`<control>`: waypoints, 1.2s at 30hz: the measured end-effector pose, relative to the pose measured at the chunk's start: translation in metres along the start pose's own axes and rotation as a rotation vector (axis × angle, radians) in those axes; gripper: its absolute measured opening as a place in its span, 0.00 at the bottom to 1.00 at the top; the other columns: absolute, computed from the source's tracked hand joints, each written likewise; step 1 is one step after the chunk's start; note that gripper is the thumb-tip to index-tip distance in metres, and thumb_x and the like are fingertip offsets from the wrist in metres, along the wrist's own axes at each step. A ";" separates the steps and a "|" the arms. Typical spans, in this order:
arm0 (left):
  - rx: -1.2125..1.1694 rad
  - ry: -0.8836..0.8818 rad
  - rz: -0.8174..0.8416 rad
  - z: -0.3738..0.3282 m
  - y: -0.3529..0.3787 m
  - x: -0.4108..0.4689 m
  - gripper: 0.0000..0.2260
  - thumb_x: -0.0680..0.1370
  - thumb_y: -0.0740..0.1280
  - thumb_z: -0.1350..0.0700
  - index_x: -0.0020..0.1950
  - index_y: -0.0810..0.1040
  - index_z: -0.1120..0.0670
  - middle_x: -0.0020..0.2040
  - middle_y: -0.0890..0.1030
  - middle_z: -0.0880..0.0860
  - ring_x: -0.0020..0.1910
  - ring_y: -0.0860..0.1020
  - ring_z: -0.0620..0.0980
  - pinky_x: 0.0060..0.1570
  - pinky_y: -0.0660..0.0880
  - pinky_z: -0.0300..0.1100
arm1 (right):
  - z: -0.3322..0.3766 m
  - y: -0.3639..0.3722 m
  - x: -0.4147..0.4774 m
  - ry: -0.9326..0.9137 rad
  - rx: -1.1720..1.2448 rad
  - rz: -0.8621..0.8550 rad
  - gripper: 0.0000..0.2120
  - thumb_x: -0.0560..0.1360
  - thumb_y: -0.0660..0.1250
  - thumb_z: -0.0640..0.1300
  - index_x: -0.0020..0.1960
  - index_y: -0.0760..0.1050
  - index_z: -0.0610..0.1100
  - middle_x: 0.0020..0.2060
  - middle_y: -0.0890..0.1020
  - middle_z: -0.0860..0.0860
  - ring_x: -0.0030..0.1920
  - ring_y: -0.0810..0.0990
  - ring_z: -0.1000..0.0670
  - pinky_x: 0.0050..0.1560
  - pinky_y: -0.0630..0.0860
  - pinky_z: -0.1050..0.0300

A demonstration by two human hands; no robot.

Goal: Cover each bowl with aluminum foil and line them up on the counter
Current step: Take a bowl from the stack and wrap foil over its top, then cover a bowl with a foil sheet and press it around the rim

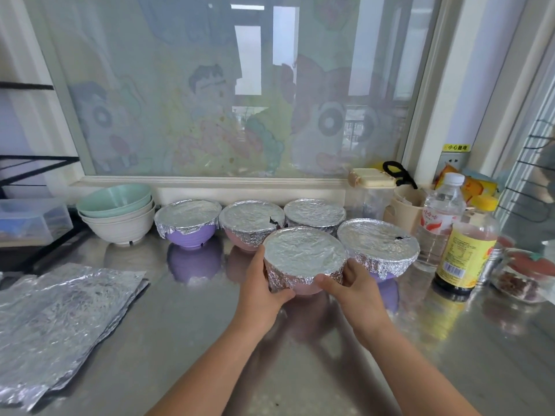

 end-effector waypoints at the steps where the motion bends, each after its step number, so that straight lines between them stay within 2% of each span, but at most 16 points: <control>1: -0.016 0.009 -0.015 -0.003 0.002 0.000 0.43 0.59 0.77 0.61 0.71 0.66 0.43 0.66 0.75 0.41 0.68 0.72 0.45 0.69 0.68 0.54 | 0.000 0.001 0.001 -0.008 -0.014 -0.003 0.19 0.69 0.77 0.37 0.57 0.74 0.40 0.51 0.85 0.50 0.55 0.82 0.51 0.60 0.77 0.51; 4: -0.060 0.033 -0.054 -0.012 0.008 -0.003 0.41 0.59 0.78 0.53 0.70 0.67 0.43 0.66 0.76 0.43 0.67 0.73 0.45 0.68 0.68 0.49 | 0.006 0.004 -0.003 -0.026 -0.061 0.001 0.27 0.64 0.78 0.50 0.59 0.74 0.45 0.53 0.84 0.52 0.57 0.82 0.51 0.64 0.74 0.42; 7: -0.057 0.042 -0.048 -0.013 0.005 -0.005 0.41 0.58 0.77 0.56 0.68 0.66 0.37 0.65 0.76 0.40 0.67 0.72 0.42 0.66 0.69 0.44 | 0.013 0.002 -0.011 -0.054 -0.190 -0.052 0.27 0.63 0.76 0.57 0.58 0.73 0.49 0.51 0.84 0.56 0.55 0.82 0.53 0.61 0.75 0.44; 10: -0.054 -0.002 -0.025 -0.008 -0.012 -0.006 0.43 0.60 0.77 0.68 0.66 0.65 0.36 0.65 0.74 0.37 0.65 0.72 0.36 0.63 0.69 0.36 | 0.035 -0.003 -0.023 -0.133 -0.416 -0.190 0.21 0.69 0.75 0.51 0.53 0.66 0.49 0.48 0.78 0.58 0.50 0.79 0.51 0.55 0.74 0.53; 12: -0.070 -0.048 -0.059 -0.011 -0.032 -0.008 0.45 0.62 0.78 0.69 0.70 0.63 0.41 0.68 0.69 0.41 0.65 0.69 0.36 0.64 0.66 0.33 | 0.050 0.003 -0.029 -0.183 -0.464 -0.212 0.24 0.72 0.74 0.48 0.64 0.68 0.47 0.53 0.73 0.56 0.56 0.75 0.52 0.60 0.72 0.53; 14: -0.065 -0.118 -0.099 -0.019 -0.055 -0.010 0.43 0.66 0.78 0.67 0.75 0.61 0.52 0.70 0.68 0.49 0.66 0.69 0.45 0.68 0.65 0.41 | 0.062 0.017 -0.031 -0.208 -0.469 -0.195 0.32 0.72 0.75 0.47 0.71 0.67 0.42 0.57 0.73 0.54 0.61 0.74 0.51 0.66 0.70 0.52; 16: -0.083 -0.161 -0.129 -0.027 -0.081 -0.012 0.37 0.69 0.76 0.67 0.74 0.63 0.56 0.67 0.71 0.52 0.64 0.71 0.48 0.66 0.67 0.43 | 0.073 0.036 -0.031 -0.218 -0.441 -0.163 0.31 0.71 0.75 0.46 0.70 0.68 0.42 0.57 0.75 0.52 0.60 0.76 0.50 0.65 0.72 0.51; 20: -0.114 -0.220 -0.213 -0.044 -0.141 -0.017 0.28 0.72 0.74 0.63 0.69 0.68 0.54 0.61 0.75 0.51 0.57 0.76 0.48 0.58 0.73 0.47 | 0.088 0.088 -0.027 -0.169 -0.409 -0.037 0.26 0.72 0.75 0.45 0.66 0.72 0.41 0.53 0.78 0.52 0.54 0.79 0.51 0.59 0.75 0.54; 22: -0.115 -0.225 -0.274 -0.045 -0.174 -0.018 0.20 0.73 0.73 0.63 0.62 0.73 0.52 0.55 0.77 0.52 0.51 0.77 0.48 0.56 0.75 0.50 | 0.089 0.120 -0.024 -0.162 -0.458 0.050 0.18 0.71 0.75 0.44 0.58 0.75 0.40 0.47 0.81 0.50 0.50 0.81 0.48 0.55 0.76 0.51; 23: -0.122 -0.231 -0.299 -0.047 -0.189 -0.019 0.17 0.73 0.72 0.64 0.58 0.74 0.51 0.53 0.77 0.52 0.48 0.77 0.48 0.52 0.76 0.48 | 0.089 0.137 -0.022 -0.168 -0.487 0.090 0.17 0.71 0.75 0.44 0.55 0.75 0.39 0.46 0.82 0.47 0.49 0.81 0.46 0.55 0.77 0.48; 25: -0.138 -0.247 -0.349 -0.045 -0.220 -0.018 0.17 0.72 0.73 0.64 0.56 0.73 0.51 0.51 0.77 0.53 0.45 0.76 0.47 0.44 0.73 0.43 | 0.090 0.172 -0.016 -0.190 -0.550 0.163 0.15 0.71 0.75 0.42 0.54 0.76 0.38 0.46 0.83 0.44 0.49 0.81 0.43 0.54 0.76 0.47; 27: -0.103 -0.263 -0.390 -0.044 -0.250 -0.013 0.18 0.70 0.74 0.63 0.54 0.72 0.51 0.50 0.77 0.54 0.45 0.75 0.48 0.47 0.72 0.44 | 0.091 0.208 -0.007 -0.241 -0.600 0.237 0.11 0.71 0.73 0.41 0.51 0.77 0.38 0.44 0.83 0.42 0.48 0.81 0.41 0.52 0.75 0.50; 28: -0.074 -0.269 -0.409 -0.040 -0.265 -0.008 0.18 0.70 0.74 0.62 0.55 0.71 0.51 0.50 0.77 0.54 0.47 0.76 0.49 0.50 0.72 0.46 | 0.091 0.227 -0.002 -0.268 -0.631 0.273 0.10 0.72 0.72 0.41 0.51 0.78 0.38 0.45 0.83 0.42 0.49 0.81 0.41 0.51 0.74 0.51; 30: 0.003 -0.289 -0.418 -0.035 -0.292 0.004 0.21 0.71 0.74 0.58 0.61 0.71 0.52 0.52 0.78 0.54 0.50 0.77 0.50 0.55 0.73 0.48 | 0.086 0.262 0.011 -0.301 -0.721 0.334 0.16 0.74 0.71 0.45 0.58 0.77 0.38 0.51 0.82 0.42 0.54 0.79 0.42 0.54 0.73 0.53; 34: 0.107 -0.308 -0.441 -0.018 -0.336 0.038 0.21 0.74 0.72 0.61 0.59 0.65 0.48 0.46 0.75 0.46 0.50 0.75 0.50 0.53 0.72 0.45 | 0.079 0.327 0.046 -0.343 -0.862 0.418 0.23 0.77 0.67 0.49 0.67 0.71 0.38 0.63 0.76 0.40 0.63 0.74 0.41 0.61 0.68 0.53; 36: 0.146 -0.348 -0.417 -0.011 -0.355 0.056 0.20 0.73 0.73 0.59 0.60 0.68 0.50 0.51 0.77 0.48 0.54 0.75 0.51 0.55 0.72 0.46 | 0.079 0.354 0.065 -0.365 -0.899 0.428 0.24 0.77 0.67 0.50 0.68 0.70 0.39 0.65 0.75 0.40 0.66 0.72 0.40 0.63 0.68 0.52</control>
Point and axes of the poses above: each hand's wrist, its own x-axis towards the middle knuckle, its own y-axis out of the palm, z = x × y, the point moved 4 cm from there along x, towards the middle knuckle
